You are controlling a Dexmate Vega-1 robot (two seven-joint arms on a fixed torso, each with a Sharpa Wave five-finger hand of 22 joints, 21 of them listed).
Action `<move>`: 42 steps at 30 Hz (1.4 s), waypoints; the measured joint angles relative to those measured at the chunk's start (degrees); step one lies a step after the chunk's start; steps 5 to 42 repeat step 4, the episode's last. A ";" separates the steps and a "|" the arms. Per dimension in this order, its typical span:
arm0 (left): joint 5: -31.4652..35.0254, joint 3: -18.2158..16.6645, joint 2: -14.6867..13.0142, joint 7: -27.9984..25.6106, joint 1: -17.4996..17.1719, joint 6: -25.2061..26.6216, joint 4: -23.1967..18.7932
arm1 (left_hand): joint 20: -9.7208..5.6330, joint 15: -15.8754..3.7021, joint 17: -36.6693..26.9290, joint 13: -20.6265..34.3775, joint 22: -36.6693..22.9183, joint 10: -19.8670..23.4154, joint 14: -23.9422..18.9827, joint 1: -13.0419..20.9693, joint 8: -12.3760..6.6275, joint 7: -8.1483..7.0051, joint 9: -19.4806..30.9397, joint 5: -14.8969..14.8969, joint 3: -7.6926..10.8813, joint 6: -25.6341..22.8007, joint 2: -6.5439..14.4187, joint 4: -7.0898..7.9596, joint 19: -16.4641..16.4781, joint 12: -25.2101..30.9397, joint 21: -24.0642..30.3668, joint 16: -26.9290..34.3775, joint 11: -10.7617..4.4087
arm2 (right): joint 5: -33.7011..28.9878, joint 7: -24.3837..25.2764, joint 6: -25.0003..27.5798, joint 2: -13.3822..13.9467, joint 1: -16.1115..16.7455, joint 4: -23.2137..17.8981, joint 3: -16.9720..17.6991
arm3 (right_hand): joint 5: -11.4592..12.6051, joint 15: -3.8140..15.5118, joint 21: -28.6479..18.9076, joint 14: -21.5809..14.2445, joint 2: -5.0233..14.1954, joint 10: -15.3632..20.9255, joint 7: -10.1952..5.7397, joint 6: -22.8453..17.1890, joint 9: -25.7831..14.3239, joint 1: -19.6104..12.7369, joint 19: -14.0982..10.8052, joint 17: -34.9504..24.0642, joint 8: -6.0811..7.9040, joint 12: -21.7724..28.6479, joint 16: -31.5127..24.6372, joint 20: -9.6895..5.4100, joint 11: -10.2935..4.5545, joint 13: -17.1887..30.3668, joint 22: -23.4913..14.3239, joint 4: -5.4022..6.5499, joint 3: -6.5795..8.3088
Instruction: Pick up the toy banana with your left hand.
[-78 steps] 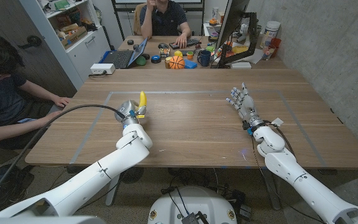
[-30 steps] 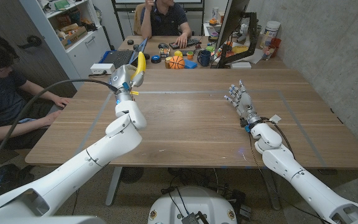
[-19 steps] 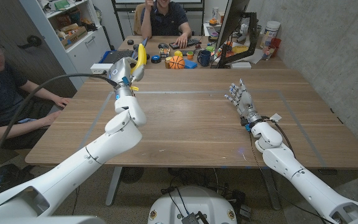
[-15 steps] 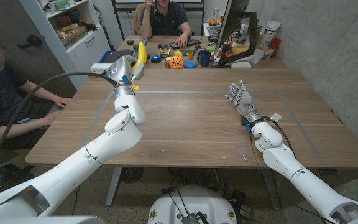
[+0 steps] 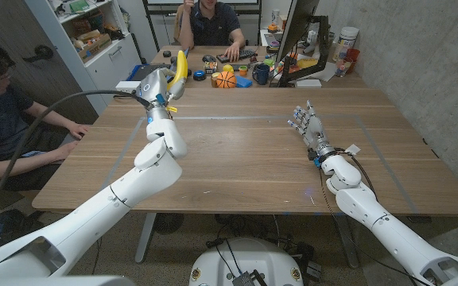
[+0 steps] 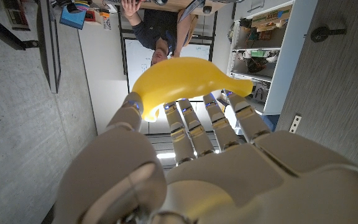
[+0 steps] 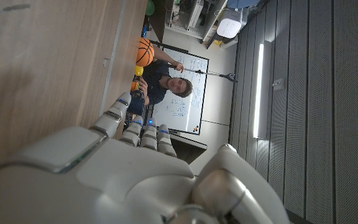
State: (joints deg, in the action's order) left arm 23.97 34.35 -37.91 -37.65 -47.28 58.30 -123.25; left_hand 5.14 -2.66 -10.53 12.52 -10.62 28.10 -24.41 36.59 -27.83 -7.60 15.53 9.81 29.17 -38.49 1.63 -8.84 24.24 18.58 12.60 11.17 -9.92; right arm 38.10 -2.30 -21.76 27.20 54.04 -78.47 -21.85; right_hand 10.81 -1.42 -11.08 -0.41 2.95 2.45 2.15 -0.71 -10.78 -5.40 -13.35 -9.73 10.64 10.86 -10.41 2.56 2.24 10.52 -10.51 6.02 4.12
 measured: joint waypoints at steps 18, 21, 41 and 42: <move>0.31 -0.15 0.19 0.37 -0.10 -0.23 0.30 | 0.00 0.00 0.00 0.00 0.00 0.00 0.00 -0.06 0.00 0.00 0.00 0.00 0.00 0.00 0.06 0.00 0.00 0.00 0.00 0.00 0.00 | -0.03 0.01 -0.01 -0.11 -0.09 0.15 -0.07 | 0.00 0.00 0.00 0.00 0.00 0.00 0.00 0.00 0.00 0.00 0.00 0.00 0.00 0.00 0.00 0.00 0.00 0.00 0.00 0.00 0.00; 0.31 -0.15 0.19 0.37 -0.10 -0.23 0.30 | 0.00 0.00 0.00 0.00 0.00 0.00 0.00 -0.06 0.00 0.00 0.00 0.00 0.00 0.00 0.06 0.00 0.00 0.00 0.00 0.00 0.00 | -0.03 0.01 -0.01 -0.11 -0.09 0.15 -0.07 | 0.00 0.00 0.00 0.00 0.00 0.00 0.00 0.00 0.00 0.00 0.00 0.00 0.00 0.00 0.00 0.00 0.00 0.00 0.00 0.00 0.00; 0.31 -0.15 0.19 0.37 -0.10 -0.23 0.30 | 0.00 0.00 0.00 0.00 0.00 0.00 0.00 -0.06 0.00 0.00 0.00 0.00 0.00 0.00 0.06 0.00 0.00 0.00 0.00 0.00 0.00 | -0.03 0.01 -0.01 -0.11 -0.09 0.15 -0.07 | 0.00 0.00 0.00 0.00 0.00 0.00 0.00 0.00 0.00 0.00 0.00 0.00 0.00 0.00 0.00 0.00 0.00 0.00 0.00 0.00 0.00; 0.31 -0.15 0.19 0.37 -0.10 -0.23 0.30 | 0.00 0.00 0.00 0.00 0.00 0.00 0.00 -0.06 0.00 0.00 0.00 0.00 0.00 0.00 0.06 0.00 0.00 0.00 0.00 0.00 0.00 | -0.03 0.01 -0.01 -0.11 -0.09 0.15 -0.07 | 0.00 0.00 0.00 0.00 0.00 0.00 0.00 0.00 0.00 0.00 0.00 0.00 0.00 0.00 0.00 0.00 0.00 0.00 0.00 0.00 0.00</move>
